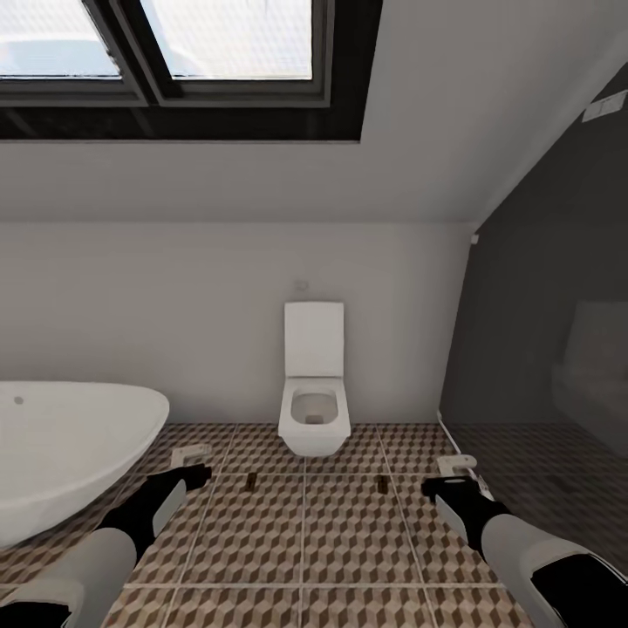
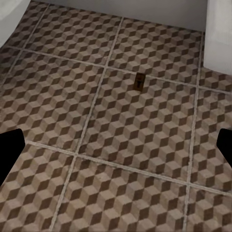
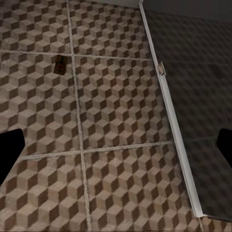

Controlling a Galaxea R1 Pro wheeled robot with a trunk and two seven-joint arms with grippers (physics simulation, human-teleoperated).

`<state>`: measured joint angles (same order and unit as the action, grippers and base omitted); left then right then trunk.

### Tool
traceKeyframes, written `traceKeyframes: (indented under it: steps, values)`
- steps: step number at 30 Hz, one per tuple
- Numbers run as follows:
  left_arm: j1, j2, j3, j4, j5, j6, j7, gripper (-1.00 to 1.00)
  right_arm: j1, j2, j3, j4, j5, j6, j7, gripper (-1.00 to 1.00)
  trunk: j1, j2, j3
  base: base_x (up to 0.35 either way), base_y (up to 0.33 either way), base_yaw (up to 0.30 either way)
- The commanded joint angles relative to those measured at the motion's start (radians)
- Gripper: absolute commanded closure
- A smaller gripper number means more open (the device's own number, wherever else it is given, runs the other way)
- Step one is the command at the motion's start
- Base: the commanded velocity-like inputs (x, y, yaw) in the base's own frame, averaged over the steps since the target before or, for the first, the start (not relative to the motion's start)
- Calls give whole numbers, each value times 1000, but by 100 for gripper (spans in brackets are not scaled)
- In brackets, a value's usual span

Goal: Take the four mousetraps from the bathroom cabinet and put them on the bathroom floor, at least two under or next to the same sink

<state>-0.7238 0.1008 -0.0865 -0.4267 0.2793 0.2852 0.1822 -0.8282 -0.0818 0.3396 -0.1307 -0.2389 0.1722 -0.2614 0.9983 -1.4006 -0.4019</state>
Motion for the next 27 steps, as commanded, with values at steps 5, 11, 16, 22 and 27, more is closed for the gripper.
traceKeyframes:
  steps: [5, 11, 16, 22, 27]
  values:
    - [0, 3, -9, 6, 14, 5, 8, -100, 0, 8, 9, 26, -3, 6, 24, -100, -19, 35, 15, 0, 0, 0]
    - [0, 4, -9, 16, 16, 5, 8, -100, 0, 12, 9, 44, -1, 6, 40, -100, -42, 77, 33, 0, 0, 0]
    - [0, 5, -9, 27, 17, 5, 8, -100, 0, 14, 9, 50, -1, 6, 46, -100, -61, 112, 49, 0, 0, 0]
    - [0, 5, -9, 47, 17, 5, 8, -100, 0, 14, 9, 52, -2, 7, 48, -100, -84, 154, 68, 0, 0, 0]
    - [0, 5, -9, 57, 17, 5, 8, -100, 0, 15, 9, 53, -2, 7, 48, -100, -104, 189, 84, 0, 0, 0]
